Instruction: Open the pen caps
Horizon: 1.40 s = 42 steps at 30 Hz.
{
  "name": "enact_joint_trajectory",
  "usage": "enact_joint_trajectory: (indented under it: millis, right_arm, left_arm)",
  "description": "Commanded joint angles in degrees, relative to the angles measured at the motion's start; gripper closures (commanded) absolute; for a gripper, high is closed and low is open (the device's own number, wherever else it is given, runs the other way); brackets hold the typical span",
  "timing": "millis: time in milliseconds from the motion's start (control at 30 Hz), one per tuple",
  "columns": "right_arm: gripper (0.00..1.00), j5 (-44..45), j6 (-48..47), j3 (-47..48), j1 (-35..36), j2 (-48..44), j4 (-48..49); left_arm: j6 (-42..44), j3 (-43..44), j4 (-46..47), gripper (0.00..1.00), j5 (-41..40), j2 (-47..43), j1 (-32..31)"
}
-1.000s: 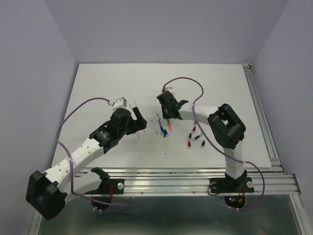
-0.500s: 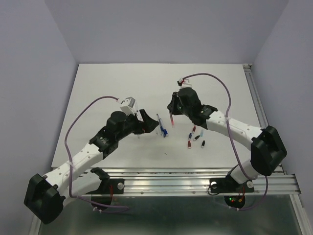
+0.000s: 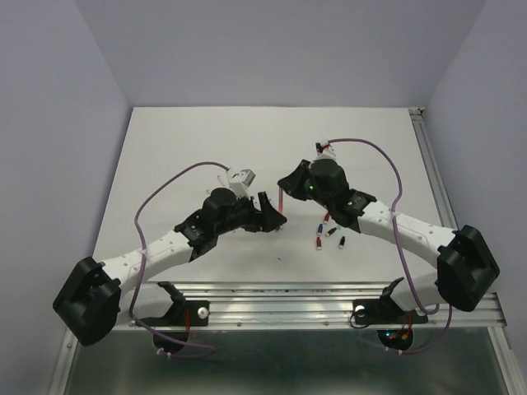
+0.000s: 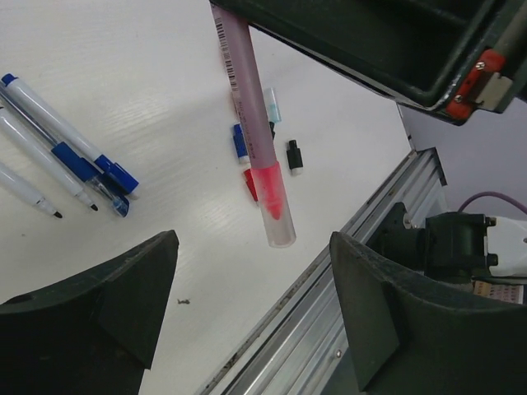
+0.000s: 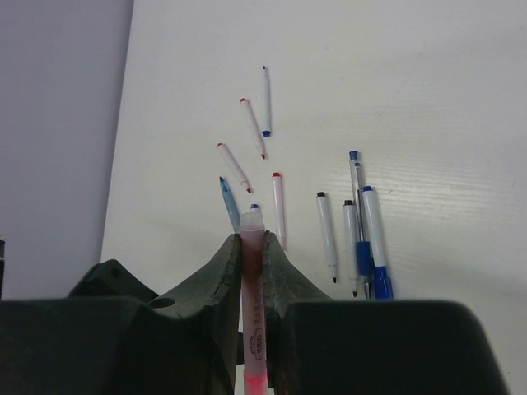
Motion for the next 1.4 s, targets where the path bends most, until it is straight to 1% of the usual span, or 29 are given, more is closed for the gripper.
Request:
enact_joint_trajectory:
  millis: [0, 67, 100, 133, 300, 367, 400, 500, 533, 567, 600, 667, 767, 800, 833, 867, 900, 967, 1000, 1033, 1067, 1167, 1233, 1267, 1333, 1367]
  right_arm:
    - [0.99, 0.0, 3.0, -2.1, 0.7, -3.5, 6.0]
    - [0.99, 0.0, 3.1, -2.1, 1.0, -3.8, 6.3]
    - [0.99, 0.1, 3.0, -2.1, 1.0, -3.9, 6.1]
    - [0.99, 0.2, 2.9, -2.2, 1.0, -4.0, 5.7]
    - [0.99, -0.1, 2.8, -2.5, 1.3, -4.2, 6.3]
    - [0.99, -0.1, 2.6, -2.7, 1.6, -3.9, 7.0]
    - [0.99, 0.4, 2.6, -2.7, 1.7, -3.8, 7.2]
    - [0.99, 2.1, 2.2, -2.5, 1.7, -3.7, 7.2]
    - [0.99, 3.3, 1.9, -2.4, 1.7, -3.7, 7.2]
    - [0.99, 3.9, 1.1, -2.3, 1.7, -3.5, 7.4]
    - [0.99, 4.6, 0.4, -2.0, 1.7, -3.3, 8.1]
    - [0.99, 7.8, -2.2, -0.7, 1.7, -1.9, 8.1]
    - [0.99, 15.7, -6.2, 2.4, 1.7, 2.0, 10.1]
    - [0.99, 18.2, -6.9, 6.0, 1.7, 3.8, 9.7]
    - [0.99, 23.9, -8.8, 7.8, 1.6, 7.2, 9.6]
    - [0.99, 26.6, -9.9, 10.1, 1.6, 9.4, 9.3]
    - [0.99, 32.8, -12.2, 14.3, 1.6, 11.4, 9.3]
    - [0.99, 37.4, -13.8, 19.2, 1.0, 15.4, 8.7]
    - [0.99, 38.6, -14.6, 21.4, 0.4, 18.7, 8.2]
    - [0.99, 39.3, -15.8, 25.9, -0.8, 20.5, 7.8]
    - [0.99, 39.6, -16.1, 27.8, -1.3, 23.1, 7.2]
    - [0.99, 38.8, -18.2, 33.4, -3.0, 26.1, 7.1]
    - [0.99, 37.1, -18.5, 34.1, -3.4, 26.6, 5.7]
    - [0.99, 36.9, -18.7, 32.9, -3.7, 26.2, 5.0]
    - [0.99, 35.8, -18.7, 29.9, -3.9, 22.8, 4.8]
    - [0.99, 35.8, -18.7, 27.8, -3.9, 21.2, 4.9]
  left_arm:
    - [1.3, 5.0, 4.3, 0.22, -1.8, 2.2, -1.1]
    - [1.3, 5.9, 4.4, 0.3, -2.0, 3.7, -1.3]
    - [1.4, 6.7, 4.4, 0.37, -2.1, 4.2, -1.4]
    - [1.4, 6.9, 4.4, 0.39, -2.1, 4.5, -1.5]
    - [1.5, 7.8, 4.6, 0.42, -2.6, 6.1, -1.7]
    - [1.3, 8.1, 4.6, 0.51, -2.8, 6.7, -1.7]
    - [1.3, 8.2, 4.6, 0.61, -2.8, 6.8, -1.7]
    - [1.1, 8.2, 4.6, 0.77, -2.2, 6.7, -1.8]
    - [1.0, 7.8, 4.5, 0.87, -2.1, 6.7, -1.9]
    - [1.0, 7.7, 4.5, 0.92, -2.1, 6.6, -1.9]
    - [0.2, 7.5, 4.5, 0.99, -2.1, 6.3, -2.1]
    - [-0.6, 6.8, 4.6, 1.0, -1.7, 5.9, -2.3]
    - [-2.4, 5.8, 4.6, 1.0, -1.6, 5.2, -4.1]
    - [-3.6, 5.5, 4.7, 1.0, -1.6, 4.9, -4.7]
    - [-4.2, 4.9, 4.7, 1.0, -1.7, 4.5, -6.1]
    - [-5.0, 4.6, 4.7, 1.0, -2.0, 4.0, -6.7]
    - [-6.7, 3.8, 4.7, 1.0, -2.4, 3.7, -7.7]
    - [-8.6, 2.8, 4.6, 1.0, -3.3, 3.0, -10.1]
    - [-9.3, 2.4, 4.7, 1.0, -3.6, 2.3, -10.8]
    - [-10.5, 1.5, 4.7, 1.0, -4.2, 1.9, -12.6]
    - [-11.3, 1.0, 4.7, 1.0, -5.6, 1.1, -13.4]
    - [-12.9, -0.8, 4.5, 1.0, -7.8, -0.4, -14.7]
    - [-13.0, -1.2, 4.2, 1.0, -8.6, -0.6, -14.7]
    - [-12.8, -1.0, 3.2, 1.0, -10.0, -0.4, -14.7]
    - [-12.0, 0.2, 1.3, 1.0, -11.9, 0.8, -14.7]
    - [-11.4, 2.2, 0.1, 1.0, -12.9, 1.7, -14.7]
